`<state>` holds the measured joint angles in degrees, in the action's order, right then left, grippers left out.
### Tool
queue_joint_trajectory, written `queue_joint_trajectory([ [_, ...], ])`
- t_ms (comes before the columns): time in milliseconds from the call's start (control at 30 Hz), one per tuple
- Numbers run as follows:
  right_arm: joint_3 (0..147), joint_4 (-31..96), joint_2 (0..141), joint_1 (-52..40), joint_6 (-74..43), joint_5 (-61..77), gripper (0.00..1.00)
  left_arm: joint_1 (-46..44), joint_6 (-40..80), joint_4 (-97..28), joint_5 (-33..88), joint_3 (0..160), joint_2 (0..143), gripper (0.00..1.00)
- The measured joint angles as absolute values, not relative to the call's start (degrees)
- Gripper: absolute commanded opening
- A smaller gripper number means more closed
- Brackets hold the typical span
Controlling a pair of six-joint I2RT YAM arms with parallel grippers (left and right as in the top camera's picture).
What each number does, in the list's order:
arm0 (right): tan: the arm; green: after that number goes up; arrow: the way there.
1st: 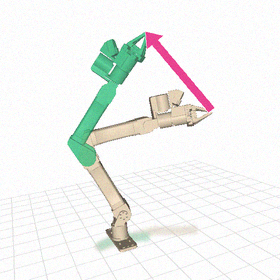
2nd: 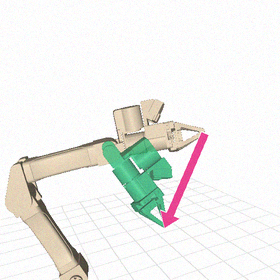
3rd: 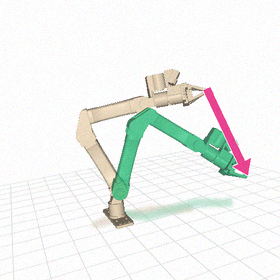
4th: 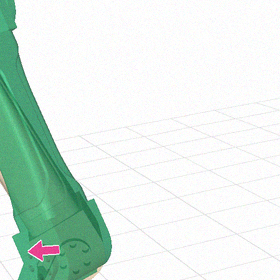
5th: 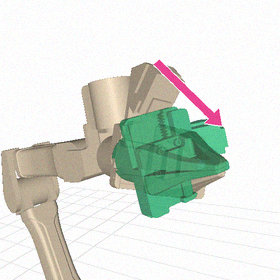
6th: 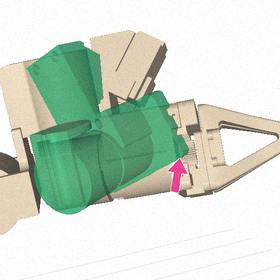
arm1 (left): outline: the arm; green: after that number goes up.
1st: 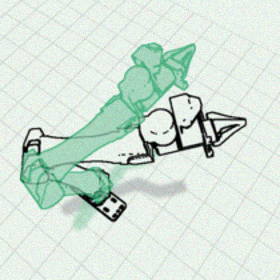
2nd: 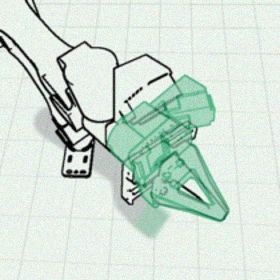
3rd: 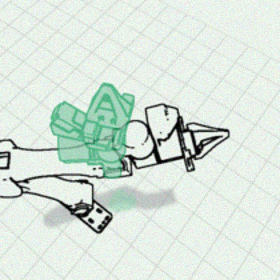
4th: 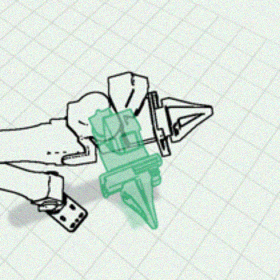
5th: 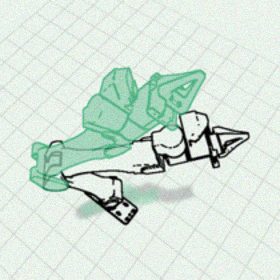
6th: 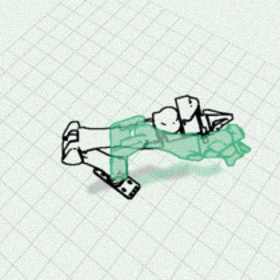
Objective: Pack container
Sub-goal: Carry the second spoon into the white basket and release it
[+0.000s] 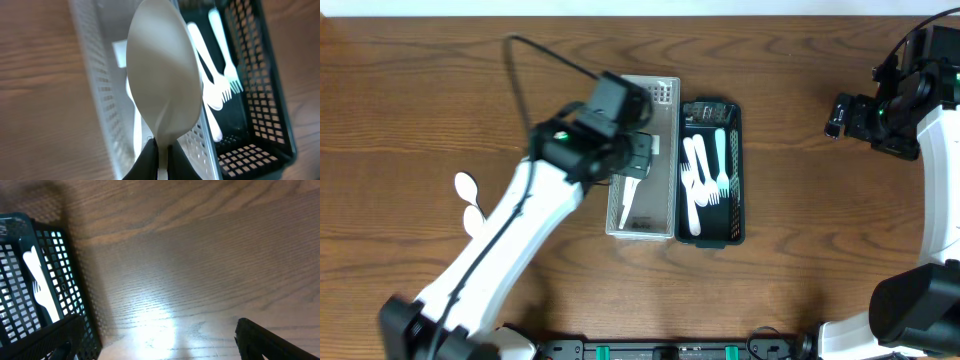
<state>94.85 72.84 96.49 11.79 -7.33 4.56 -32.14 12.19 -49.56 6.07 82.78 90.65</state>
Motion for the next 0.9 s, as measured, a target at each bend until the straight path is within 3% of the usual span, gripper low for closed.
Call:
queue_joint_trajectory([
  [300, 94.8, 72.8, 96.5, 11.8, -7.3, 4.6, 0.99, -34.2, 12.2, -49.0, 6.0, 82.1, 107.2, 0.06],
  [333, 94.8, 72.8, 96.5, 11.8, -7.3, 4.6, 0.99, -34.2, 12.2, -49.0, 6.1, 82.1, 108.5, 0.09],
  [400, 94.8, 72.8, 96.5, 11.8, -7.3, 4.6, 0.99, -34.2, 12.0, -49.0, 6.0, 82.0, 110.1, 0.26],
  [533, 94.8, 72.8, 96.5, 11.8, -7.3, 4.6, 0.99, -34.2, 12.1, -49.0, 6.0, 82.0, 110.2, 0.41],
  [900, 94.8, 72.8, 96.5, 11.8, -7.3, 4.6, 0.99, -33.1, 11.9, -57.7, 0.4, 85.9, 97.6, 0.47],
])
